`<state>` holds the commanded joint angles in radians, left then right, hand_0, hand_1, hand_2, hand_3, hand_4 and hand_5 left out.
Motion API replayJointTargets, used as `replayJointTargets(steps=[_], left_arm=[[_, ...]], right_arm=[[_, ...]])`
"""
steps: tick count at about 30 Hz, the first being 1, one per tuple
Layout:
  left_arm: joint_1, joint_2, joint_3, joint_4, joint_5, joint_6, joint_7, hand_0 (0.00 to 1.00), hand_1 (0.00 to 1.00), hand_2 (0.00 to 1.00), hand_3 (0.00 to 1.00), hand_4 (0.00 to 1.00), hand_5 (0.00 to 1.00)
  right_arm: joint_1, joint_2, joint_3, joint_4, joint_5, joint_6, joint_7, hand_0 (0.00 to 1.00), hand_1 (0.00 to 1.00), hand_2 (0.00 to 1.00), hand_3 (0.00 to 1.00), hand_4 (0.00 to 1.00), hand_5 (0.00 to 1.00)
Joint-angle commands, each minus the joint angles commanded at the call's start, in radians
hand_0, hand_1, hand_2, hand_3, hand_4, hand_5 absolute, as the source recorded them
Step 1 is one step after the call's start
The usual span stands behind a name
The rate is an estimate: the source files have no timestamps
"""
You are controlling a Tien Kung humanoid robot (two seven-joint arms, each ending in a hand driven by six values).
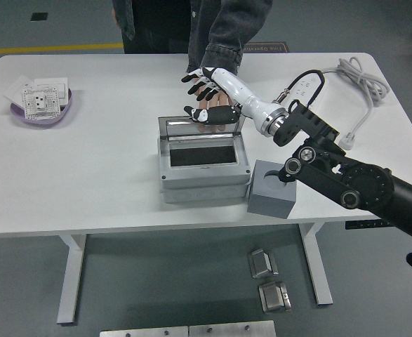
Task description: Pick up the cylinder from the cube,place it in the box,flap close box
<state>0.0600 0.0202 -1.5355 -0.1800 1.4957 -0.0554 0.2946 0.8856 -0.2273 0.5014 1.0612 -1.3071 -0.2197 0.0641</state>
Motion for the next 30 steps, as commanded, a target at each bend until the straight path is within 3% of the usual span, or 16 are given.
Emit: replayJointTargets(steps=[3, 5, 12, 21, 25, 30], left_arm=[[-0.001, 0.001, 0.017, 0.0, -0.014, 0.0, -0.002, 0.671, 0.682, 0.586, 0.691, 0.454, 0.052], [-0.001, 0.002, 0.02, 0.0, -0.019, 0.0, -0.003, 0.671, 0.682, 0.584, 0.689, 0.447, 0.055], [0.002, 0.004, 0.017, 0.0, -0.019, 0.001, -0.006, 0.67, 0.681, 0.58, 0.684, 0.434, 0.062], [0.01, 0.009, 0.014, 0.0, -0.017, 0.001, -0.012, 0.67, 0.682, 0.581, 0.681, 0.427, 0.062], [0.011, 0.011, 0.014, 0.0, -0.015, 0.001, -0.013, 0.67, 0.679, 0.579, 0.679, 0.42, 0.063], [0.01, 0.01, 0.019, 0.0, -0.016, 0.0, -0.016, 0.67, 0.677, 0.577, 0.677, 0.414, 0.061]], right_arm=[[0.0, 0.014, -0.015, -0.054, -0.001, -0.003, 0.001, 0.546, 0.524, 0.645, 0.722, 0.674, 0.195], [-0.003, 0.009, -0.026, -0.057, -0.005, -0.003, -0.003, 0.545, 0.509, 0.64, 0.712, 0.672, 0.192], [-0.021, -0.053, -0.066, 0.022, -0.02, -0.006, -0.021, 0.546, 0.506, 0.638, 0.715, 0.672, 0.194], [-0.047, -0.136, -0.098, 0.176, -0.046, -0.034, -0.048, 0.545, 0.509, 0.639, 0.719, 0.669, 0.198], [-0.065, -0.14, -0.109, 0.198, -0.031, -0.048, -0.041, 0.543, 0.511, 0.639, 0.717, 0.663, 0.199], [-0.111, -0.124, -0.111, 0.176, 0.011, -0.068, -0.009, 0.534, 0.515, 0.641, 0.716, 0.642, 0.211]])
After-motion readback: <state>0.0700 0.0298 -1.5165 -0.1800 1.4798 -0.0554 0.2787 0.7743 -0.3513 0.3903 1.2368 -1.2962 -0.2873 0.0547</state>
